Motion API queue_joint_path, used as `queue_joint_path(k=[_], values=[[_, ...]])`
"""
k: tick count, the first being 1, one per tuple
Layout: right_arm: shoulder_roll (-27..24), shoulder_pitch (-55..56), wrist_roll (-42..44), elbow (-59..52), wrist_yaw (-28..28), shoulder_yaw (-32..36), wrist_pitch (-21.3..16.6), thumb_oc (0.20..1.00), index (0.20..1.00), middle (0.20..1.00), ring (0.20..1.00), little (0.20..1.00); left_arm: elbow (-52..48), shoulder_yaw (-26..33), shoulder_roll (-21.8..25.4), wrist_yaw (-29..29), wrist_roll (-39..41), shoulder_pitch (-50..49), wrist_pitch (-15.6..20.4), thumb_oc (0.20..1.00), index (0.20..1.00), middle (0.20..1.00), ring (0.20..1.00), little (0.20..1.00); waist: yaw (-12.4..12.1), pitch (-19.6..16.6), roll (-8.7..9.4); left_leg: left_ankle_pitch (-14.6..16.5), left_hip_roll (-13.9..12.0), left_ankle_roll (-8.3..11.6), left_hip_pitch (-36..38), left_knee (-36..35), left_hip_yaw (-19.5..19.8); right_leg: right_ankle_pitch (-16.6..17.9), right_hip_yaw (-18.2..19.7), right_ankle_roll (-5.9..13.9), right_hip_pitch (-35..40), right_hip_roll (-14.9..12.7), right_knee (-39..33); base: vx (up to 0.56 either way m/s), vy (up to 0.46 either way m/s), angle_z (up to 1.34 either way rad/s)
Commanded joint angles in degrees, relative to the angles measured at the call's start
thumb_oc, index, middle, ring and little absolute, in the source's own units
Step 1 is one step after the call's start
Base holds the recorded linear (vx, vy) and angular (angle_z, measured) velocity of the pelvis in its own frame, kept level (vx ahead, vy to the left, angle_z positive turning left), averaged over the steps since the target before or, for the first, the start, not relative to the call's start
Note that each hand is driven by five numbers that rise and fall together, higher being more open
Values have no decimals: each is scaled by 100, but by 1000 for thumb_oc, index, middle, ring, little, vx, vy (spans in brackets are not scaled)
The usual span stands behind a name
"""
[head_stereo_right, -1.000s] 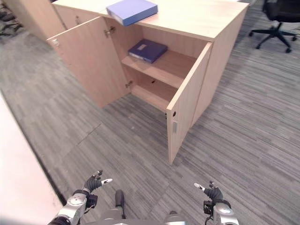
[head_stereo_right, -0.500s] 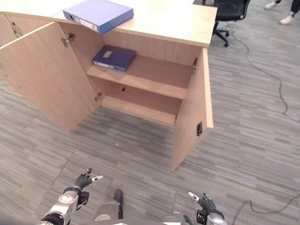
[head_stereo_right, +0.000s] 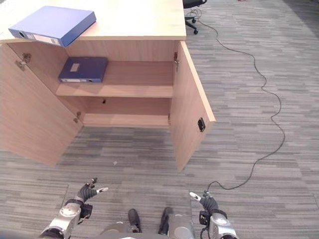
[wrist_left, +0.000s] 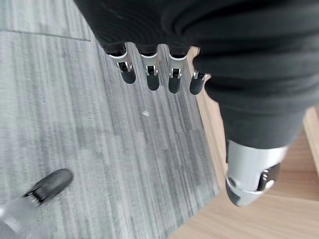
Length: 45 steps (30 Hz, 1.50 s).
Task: Put the empty folder in the office cabinet
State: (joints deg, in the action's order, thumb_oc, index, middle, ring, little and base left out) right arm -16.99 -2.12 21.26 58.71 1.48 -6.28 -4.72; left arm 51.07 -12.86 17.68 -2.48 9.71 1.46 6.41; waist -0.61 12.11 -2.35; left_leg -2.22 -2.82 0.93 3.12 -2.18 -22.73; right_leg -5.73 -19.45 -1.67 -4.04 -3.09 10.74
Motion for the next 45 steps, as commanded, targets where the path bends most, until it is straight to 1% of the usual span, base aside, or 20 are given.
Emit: queue_joint_path(k=[1,2,4,6,7,8,14,17,20,25,27,29,31,34,35,36,38,39,42,45], values=[[-254,10,-51,-80,39,-25,-111,1000,1000,1000,1000,1000,-213,153,-33,-27,122,387,220,1000,1000,1000,1000,1000,116,115,30,290,-261,409,-727,1280,504,-239,949,554,590,-187,-480,-104,19,-32],[-346,1,-65,-43,39,-74,-102,1000,1000,1000,1000,1000,-264,143,-91,-63,277,405,252,1000,1000,1000,1000,1000,89,261,25,85,-244,563,-1075,1918,1070,-261,1153,421,640,-177,-530,-105,58,-14],[-426,-29,-96,146,45,-27,-45,1000,1000,1000,1000,1000,-247,105,-124,-56,278,412,256,1000,1000,1000,1000,1000,96,282,53,-46,-437,683,-1270,2068,1456,-282,1225,473,688,-335,-565,-11,147,-10],[-445,83,-121,175,13,77,8,1000,1000,1000,1000,1000,-203,134,-125,-57,270,350,234,1000,1000,1000,1000,1000,168,227,70,-127,-990,700,-1197,1790,1460,-336,1194,607,734,-557,-525,72,201,-8],[-445,92,-122,170,13,77,10,1000,1000,1000,1000,1000,-206,132,-126,-57,270,343,233,1000,1000,1000,1000,1000,164,236,73,-123,-989,706,-1169,1779,1454,-351,1198,607,749,-559,-516,176,299,6],[-481,209,-124,127,-6,170,24,1000,1000,1000,1000,1000,-178,172,-116,-57,236,263,233,1000,1000,1000,1000,1000,226,109,41,-421,-1456,785,-902,1173,1398,-391,1241,738,727,-686,-451,207,312,-2],[-586,247,-245,169,-84,145,61,1000,1000,1000,1000,1000,1,199,-111,-95,228,272,246,1000,1000,1000,1000,1000,261,44,-89,-1273,-2241,1132,-689,226,1817,-766,1644,1056,421,-1091,491,168,365,-4],[-617,208,-267,232,-91,145,56,1000,1000,1000,1000,1000,69,180,-78,-117,224,320,265,1000,1000,1000,1000,1000,215,1,-108,-1370,-2407,1289,-692,220,2139,-796,1848,1256,345,-1355,708,170,393,11],[-604,139,-332,341,-123,164,80,1000,1000,1000,1000,1000,197,138,-75,-128,232,365,298,1000,1000,1000,1000,1000,164,-120,-39,-1052,-2300,1407,-764,405,2552,-606,1939,1502,564,-1728,478,267,559,-11],[-464,158,-283,449,-160,310,135,1000,1000,1000,1000,1000,330,-26,19,-57,44,487,283,1000,1000,1000,1000,1000,123,-324,112,-557,-1967,1407,-734,165,2068,263,1692,1667,967,-2241,-300,178,376,22],[-265,-53,-147,518,-86,296,145,1000,1000,1000,1000,1000,288,-192,139,-36,-35,716,283,1000,1000,1000,1000,1000,102,-381,259,-347,-1551,1343,-654,-197,1759,1721,1647,1667,658,-2503,-522,86,488,41],[-137,-137,-32,461,-58,292,124,1000,1000,1000,1000,1000,128,-212,241,-25,-25,709,285,1000,1000,1000,1000,1000,49,-356,292,-204,-1315,1136,-561,-232,1586,2239,1520,1667,395,-2633,-398,59,438,-10],[-62,-197,-2,387,-70,208,105,1000,1000,1000,1000,1000,23,-201,334,29,-47,662,252,1000,1000,1000,1000,1000,-14,-275,279,-50,-1103,943,-427,-216,1418,2113,1118,1667,263,-2631,-184,107,597,-31],[-103,-234,-290,285,-91,-96,64,1000,1000,1000,1000,1000,-115,-88,391,98,-67,560,192,1000,1000,1000,1000,1000,-25,-130,179,121,-733,579,-128,-282,1352,790,1156,1305,8,-1396,137,122,560,-28],[-103,-237,-290,285,-91,-96,65,1000,1000,1000,1000,1000,-116,-85,390,99,-67,562,191,1000,1000,1000,1000,1000,-27,-139,172,108,-744,583,-145,-282,1351,809,1155,1297,-3,-1384,124,29,259,0],[-98,-301,-271,224,-60,-163,39,1000,1000,1000,1000,1000,-81,-15,373,42,3,550,167,1000,1000,1000,1000,1000,-55,-36,181,195,-572,494,-71,-282,1283,636,805,1169,-225,-941,-11,11,161,27],[-82,-329,-192,242,-30,-199,8,1000,1000,1000,1000,1000,-12,-4,316,28,54,566,150,1000,1000,1000,1000,1000,-22,38,177,254,-446,465,-14,-282,1314,551,558,1100,-229,-607,-359,65,146,11],[-111,-240,-107,379,-27,-120,30,1000,1000,1000,1000,1000,118,-71,228,37,-46,588,167,1000,1000,1000,1000,1000,62,34,181,317,-240,412,32,-282,1461,455,988,1084,5,-486,-784,82,77,5],[-161,-185,-63,422,-28,-109,4,1000,1000,1000,1000,1000,200,-97,102,39,-55,641,200,1000,1000,1000,1000,1000,126,-32,156,335,-144,408,-7,-282,1493,580,1379,1041,78,-462,-1041,57,31,59],[-219,-53,-156,577,-45,-77,41,1000,1000,1000,1000,1000,279,-76,-12,36,-108,523,200,1000,1000,1000,1000,1000,198,-181,63,343,-202,460,174,-282,1487,674,1377,1024,388,-504,-1334,163,-130,-1]])
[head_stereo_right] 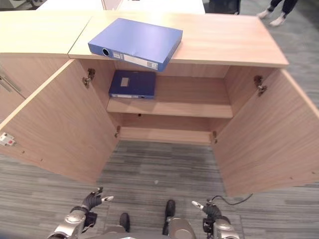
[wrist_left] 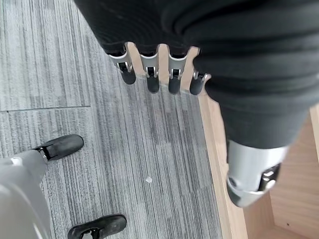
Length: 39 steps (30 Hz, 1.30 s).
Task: Put the empty folder in the office cabinet
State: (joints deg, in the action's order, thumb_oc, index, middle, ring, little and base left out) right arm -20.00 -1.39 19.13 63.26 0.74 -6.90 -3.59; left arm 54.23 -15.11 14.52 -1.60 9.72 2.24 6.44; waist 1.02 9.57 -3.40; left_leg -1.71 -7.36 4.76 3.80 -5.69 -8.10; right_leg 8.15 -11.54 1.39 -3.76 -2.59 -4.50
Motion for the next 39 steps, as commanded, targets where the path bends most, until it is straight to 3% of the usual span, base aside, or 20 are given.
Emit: queue_joint_path(k=[1,6,9,11,12,14,17,19,20,25,29,32,35,39], values=[[75,-60,20,149,14,19,-53,1000,1000,1000,1000,1000,-46,135,295,-28,-145,381,187,1000,1000,1000,1000,1000,74,39,137,283,216,103,187,69,40,-734,610,699,470,-544,146,157,-187,3],[13,-51,-191,237,-34,-69,-33,1000,1000,1000,1000,1000,55,266,237,-52,-140,271,167,1000,1000,1000,1000,1000,64,32,31,194,-11,275,417,108,-147,-812,517,651,691,-387,-22,103,-192,-10],[-56,-28,-219,324,-44,-42,-34,1000,1000,1000,1000,1000,93,306,190,-59,-85,269,160,1000,1000,1000,1000,1000,108,110,-20,163,-192,396,354,480,-138,-957,450,552,795,-293,-5,41,-210,-15],[-129,29,-160,290,-36,33,-46,1000,1000,1000,1000,1000,40,245,171,-45,-35,326,145,1000,1000,1000,1000,1000,160,259,-1,-189,-301,562,-38,1290,-31,-1032,379,437,904,-287,6,-18,-192,22],[-187,51,-148,272,-39,51,-34,1000,1000,1000,1000,1000,48,230,150,-42,-32,356,137,1000,1000,1000,1000,1000,212,357,87,-406,-346,634,-386,2049,-14,-1084,335,342,1032,-340,-10,19,-159,20],[-247,86,-141,308,-24,71,1,1000,1000,1000,1000,1000,80,208,90,-44,-35,369,122,1000,1000,1000,1000,1000,185,400,123,-490,-310,542,-724,2272,-102,-1199,327,315,1239,-366,-50,105,-111,14],[-289,106,-126,296,-18,82,13,1000,1000,1000,1000,1000,168,181,27,-59,-28,353,105,1000,1000,1000,1000,1000,93,365,146,-234,-23,390,-959,1729,-7,-1244,377,366,1301,-427,-50,170,4,-17],[-298,86,-117,280,-11,74,13,1000,1000,1000,1000,1000,211,159,16,-69,-39,347,105,1000,1000,1000,1000,1000,42,348,143,-308,70,373,-1034,1353,78,-1302,396,392,1353,-431,-50,182,25,-6],[-305,17,-131,262,17,38,3,1000,1000,1000,1000,1000,248,147,20,-86,-70,338,109,1000,1000,1000,1000,1000,-76,341,117,-546,114,373,-1298,953,189,-1368,463,400,1439,-362,-50,151,3,16],[-210,-164,-212,203,44,-193,-32,1000,1000,1000,1000,1000,404,228,38,-129,-23,320,109,1000,1000,1000,1000,1000,-386,372,206,-853,239,416,-1828,379,239,-1624,821,411,1785,-261,-50,298,4,-30],[-104,-190,-479,223,-34,-355,-3,1000,1000,1000,1000,1000,560,324,39,-92,-86,185,80,1000,1000,1000,1000,1000,-514,124,160,-1065,202,401,-1592,182,388,-1823,1070,475,2013,-215,-50,343,106,-34],[-27,-198,-552,220,-45,-423,18,1000,1000,1000,1000,1000,596,355,77,-96,-110,158,68,1000,1000,1000,1000,1000,-549,22,250,-1021,258,327,-1450,130,334,-1857,1142,492,2068,-307,-50,208,82,-41],[109,-233,-641,219,-92,-514,54,1000,1000,1000,1000,1000,640,395,184,-87,-203,161,64,1000,1000,1000,1000,1000,-596,-141,452,-823,413,126,-1261,112,173,-1774,1226,658,2045,-577,42,334,166,-19],[162,-320,-702,243,-102,-558,63,1000,1000,1000,1000,1000,598,411,289,-93,-212,252,60,1000,1000,1000,1000,1000,-635,-230,582,-600,581,-65,-1172,104,32,-1599,1226,869,1796,-757,418,215,158,-13]])
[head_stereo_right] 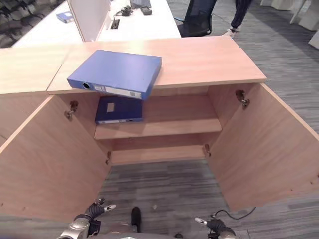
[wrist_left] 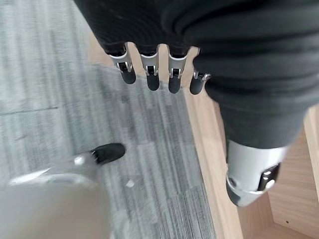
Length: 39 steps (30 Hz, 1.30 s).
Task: Put the empty folder in the office cabinet
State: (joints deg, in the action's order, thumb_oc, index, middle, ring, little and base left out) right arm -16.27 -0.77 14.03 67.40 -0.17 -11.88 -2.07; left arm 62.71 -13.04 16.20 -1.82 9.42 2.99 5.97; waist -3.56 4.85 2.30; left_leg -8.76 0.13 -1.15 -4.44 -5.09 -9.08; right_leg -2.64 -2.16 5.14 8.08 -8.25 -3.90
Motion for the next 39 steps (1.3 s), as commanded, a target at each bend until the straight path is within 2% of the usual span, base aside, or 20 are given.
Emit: queue_joint_path(k=[1,3,4,5,7,8,10,12,14,16,19,20,22,27,32,39], values=[[-213,-394,-195,-173,-10,-41,-92,1000,1000,1000,1000,1000,-244,215,136,-69,-183,217,104,1000,1000,1000,1000,1000,-172,230,29,179,-115,481,-321,44,100,-458,273,539,563,-212,446,187,154,35],[-206,-390,-195,-174,-14,-21,-87,1000,1000,1000,1000,1000,-246,214,157,-65,-198,235,99,1000,1000,1000,1000,1000,-161,213,53,238,-61,442,-297,48,74,-346,276,579,502,-242,566,116,90,26],[-191,-390,-177,-180,-19,-3,-90,1000,1000,1000,1000,1000,-248,214,169,-54,-210,252,93,1000,1000,1000,1000,1000,-142,206,76,287,-9,410,-275,52,36,-185,277,619,442,-257,675,109,112,9],[-186,-409,-156,-204,-10,30,-94,1000,1000,1000,1000,1000,-269,220,211,-44,-237,278,76,1000,1000,1000,1000,1000,-112,199,106,379,55,365,-221,44,-62,138,209,719,290,-258,995,129,152,3],[-170,-468,-127,-260,3,39,-110,1000,1000,1000,1000,1000,-304,253,264,-66,-194,305,72,1000,1000,1000,1000,1000,-113,249,80,459,29,317,-189,32,-202,427,-56,815,-16,-236,1546,65,114,-9],[-171,-470,-127,-260,3,39,-109,1000,1000,1000,1000,1000,-304,254,264,-66,-194,307,72,1000,1000,1000,1000,1000,-113,245,80,461,29,315,-196,35,-204,421,-52,818,-31,-238,1560,33,82,-20],[-146,-511,-109,-270,25,66,-124,1000,1000,1000,1000,1000,-343,280,315,-84,-151,326,72,1000,1000,1000,1000,1000,-70,350,-2,567,-25,250,-42,9,-277,718,-365,944,-348,-176,2293,95,134,-28],[-112,-489,-102,-263,52,95,-129,1000,1000,1000,1000,1000,-289,312,332,-93,-159,312,71,1000,1000,1000,1000,1000,-63,393,-15,632,-31,241,74,9,-319,845,-530,944,-454,-264,2379,127,78,-8],[-84,-470,-89,-274,83,89,-133,1000,1000,1000,1000,1000,-284,353,339,-118,-112,306,75,1000,1000,1000,1000,1000,-52,407,-19,704,-64,287,166,9,-291,663,-674,791,-576,-348,2049,178,-5,-2],[-70,-446,-58,-277,89,75,-144,1000,1000,1000,1000,1000,-266,386,343,-127,-59,272,81,1000,1000,1000,1000,1000,-19,449,-103,841,-192,326,363,9,-147,95,-658,557,-862,-223,1463,240,-40,-6],[-80,-463,-37,-277,87,72,-138,1000,1000,1000,1000,1000,-258,381,335,-132,-38,282,85,1000,1000,1000,1000,1000,34,528,-114,890,-203,337,477,9,-88,82,-595,540,-959,-196,1303,119,-41,4],[-108,-498,-12,-276,91,53,-128,1000,1000,1000,1000,1000,-266,349,314,-152,-4,316,98,1000,1000,1000,1000,1000,122,631,-123,927,-202,350,578,9,13,196,-431,567,-1175,-204,1031,96,-61,19],[-124,-497,-8,-302,75,24,-127,1000,1000,1000,1000,1000,-246,313,313,-165,-23,351,124,1000,1000,1000,1000,1000,187,730,-128,958,-179,346,671,19,94,259,-257,582,-1228,-213,944,93,-71,37],[-151,-398,-12,-314,61,53,-124,1000,1000,1000,1000,1000,-278,261,241,-152,-149,299,149,1000,1000,1000,1000,1000,231,680,-107,1011,-106,350,794,44,119,340,29,606,-954,-279,687,51,-56,23],[-186,-327,-155,-289,22,-20,-103,1000,1000,1000,1000,1000,-373,187,152,-120,-203,229,146,1000,1000,1000,1000,1000,202,517,-168,1042,-132,402,920,9,199,287,-143,568,-632,-260,451,54,-85,-8],[-233,-275,-227,-283,0,-62,-94,1000,1000,1000,1000,1000,-426,162,100,-125,-204,210,144,1000,1000,1000,1000,1000,205,470,-219,993,-237,491,942,9,316,200,-231,487,-375,-171,219,16,-100,6]])
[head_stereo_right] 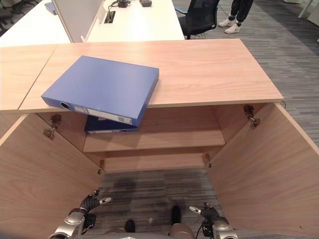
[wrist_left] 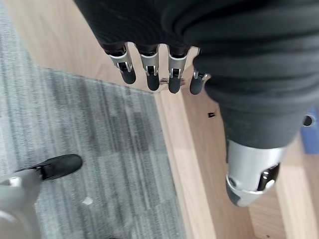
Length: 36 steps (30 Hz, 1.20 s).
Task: Put the empty folder in the office cabinet
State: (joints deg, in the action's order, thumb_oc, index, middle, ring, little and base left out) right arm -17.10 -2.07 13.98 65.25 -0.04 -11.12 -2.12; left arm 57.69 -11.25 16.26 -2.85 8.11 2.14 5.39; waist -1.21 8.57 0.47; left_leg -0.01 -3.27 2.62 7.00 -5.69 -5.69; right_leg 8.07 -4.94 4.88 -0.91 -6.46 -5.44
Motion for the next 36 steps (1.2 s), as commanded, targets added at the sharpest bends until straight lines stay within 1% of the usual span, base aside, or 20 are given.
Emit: queue_joint_path(k=[1,7,9,10,11,12,13,14,17,18,19,20,21,22,25,28,31,32,36], values=[[-161,-130,-220,-81,-13,-141,-89,1000,1000,1000,1000,1000,30,-34,91,-32,-78,286,198,1000,1000,1000,1000,1000,-30,87,-52,102,75,145,-204,69,4,-895,39,488,580,-315,310,-1,-84,5],[-197,-99,-246,-51,-18,-138,-102,1000,1000,1000,1000,1000,-247,-124,133,-91,-242,268,243,1000,1000,1000,1000,1000,-51,51,-86,46,7,213,-188,69,88,-936,-39,432,778,-247,144,-4,-69,5],[-224,-64,-277,-86,-4,-118,-113,1000,1000,1000,1000,1000,-908,-166,310,-284,-566,241,298,1000,1000,1000,1000,1000,-100,34,-103,-1,-23,248,-195,69,155,-978,-96,402,853,-200,102,-21,-59,7],[-222,-62,-277,-86,-4,-119,-112,1000,1000,1000,1000,1000,-920,-164,312,-284,-569,233,290,1000,1000,1000,1000,1000,-98,34,-101,-1,-23,249,-193,69,158,-979,-99,402,856,-200,101,-16,-37,10],[-228,-52,-268,-117,8,-98,-127,1000,1000,1000,1000,1000,-1247,-148,410,-394,-712,210,295,1000,1000,1000,1000,1000,-117,35,-97,-12,-32,259,-197,69,184,-989,-117,397,873,-192,94,-29,-47,11],[-238,-34,-269,-157,40,-63,-157,1000,1000,1000,1000,1000,-1726,-112,559,-519,-932,156,316,1000,1000,1000,1000,1000,-150,37,-91,-29,-44,271,-212,69,216,-1004,-142,392,889,-177,89,-62,-87,13],[-267,36,-270,-300,73,28,-233,1000,1000,1000,1000,1000,-2573,31,874,-727,-1414,-83,386,1000,1000,1000,1000,1000,-208,48,-85,-52,-65,293,-235,69,256,-1030,-192,389,917,-154,84,-64,-108,22],[-307,172,-347,-419,106,118,-324,1000,1000,1000,1000,1000,-3503,278,1237,-922,-2085,-498,487,1000,1000,1000,1000,1000,-287,24,-69,-56,-90,327,-238,69,287,-1063,-237,395,962,-131,58,-47,-98,18],[-290,289,-434,-434,163,181,-364,1000,1000,1000,1000,1000,-4168,641,1433,-1369,-2870,-853,516,1000,1000,1000,1000,1000,-355,-27,-52,-55,-124,362,-220,69,314,-1112,-282,387,1030,-98,44,-11,-51,7],[-285,293,-437,-433,166,171,-365,1000,1000,1000,1000,1000,-4198,657,1430,-1369,-2887,-885,505,1000,1000,1000,1000,1000,-346,-31,-48,-54,-125,364,-216,69,315,-1115,-284,386,1035,-97,44,-13,-46,9],[-263,314,-477,-400,184,162,-358,1000,1000,1000,1000,1000,-4588,864,1527,-1631,-3338,-1004,481,1000,1000,1000,1000,1000,-379,-42,-50,-54,-151,387,-207,69,332,-1135,-310,377,1043,-77,44,-22,-65,9],[-230,335,-489,-396,182,144,-354,1000,1000,1000,1000,1000,-4969,1013,1657,-1767,-3741,-1048,467,1000,1000,1000,1000,1000,-415,-49,-48,-62,-166,407,-199,69,340,-1148,-341,371,1061,-46,44,-31,-84,14],[-204,313,-491,-350,194,114,-350,1000,1000,1000,1000,1000,-5200,1115,1683,-1823,-3880,-1098,470,1000,1000,1000,1000,1000,-428,-47,-41,-73,-178,420,-195,69,347,-1159,-351,363,1071,-29,44,-20,-55,11],[-203,312,-491,-348,194,111,-351,1000,1000,1000,1000,1000,-5208,1122,1683,-1819,-3881,-1105,467,1000,1000,1000,1000,1000,-425,-46,-40,-73,-178,421,-194,69,347,-1160,-351,363,1072,-29,44,-19,-39,9],[-149,247,-475,-274,200,-10,-331,1000,1000,1000,1000,1000,-5634,1258,1797,-2006,-4126,-984,492,1000,1000,1000,1000,1000,-448,-49,-52,-101,-220,451,-185,69,403,-1171,-337,326,1087,47,44,-20,-59,1],[-116,180,-444,-233,225,-62,-332,1000,1000,1000,1000,1000,-5814,1288,1892,-2034,-4207,-868,475,1000,1000,1000,1000,1000,-453,-33,-66,-123,-248,467,-187,69,436,-1163,-322,307,1066,85,44,-10,-42,0],[-100,139,-424,-224,201,-158,-342,1000,1000,1000,1000,1000,-6112,1199,2167,-2057,-4381,-555,552,1000,1000,1000,1000,1000,-410,-50,-92,-143,-276,487,-190,69,431,-1182,-307,294,1098,124,44,-1,-33,-1],[-96,134,-423,-222,202,-153,-343,1000,1000,1000,1000,1000,-6108,1193,2171,-2057,-4381,-543,550,1000,1000,1000,1000,1000,-413,-45,-89,-143,-277,488,-189,69,433,-1182,-309,293,1099,125,44,0,0,0],[-127,155,-456,-214,184,-234,-349,1000,1000,1000,1000,1000,-6210,910,2599,-2057,-4667,40,565,1000,1000,1000,1000,1000,-268,-97,-192,-129,-296,508,-116,69,380,-1221,-308,290,1140,140,44,0,0,0]])
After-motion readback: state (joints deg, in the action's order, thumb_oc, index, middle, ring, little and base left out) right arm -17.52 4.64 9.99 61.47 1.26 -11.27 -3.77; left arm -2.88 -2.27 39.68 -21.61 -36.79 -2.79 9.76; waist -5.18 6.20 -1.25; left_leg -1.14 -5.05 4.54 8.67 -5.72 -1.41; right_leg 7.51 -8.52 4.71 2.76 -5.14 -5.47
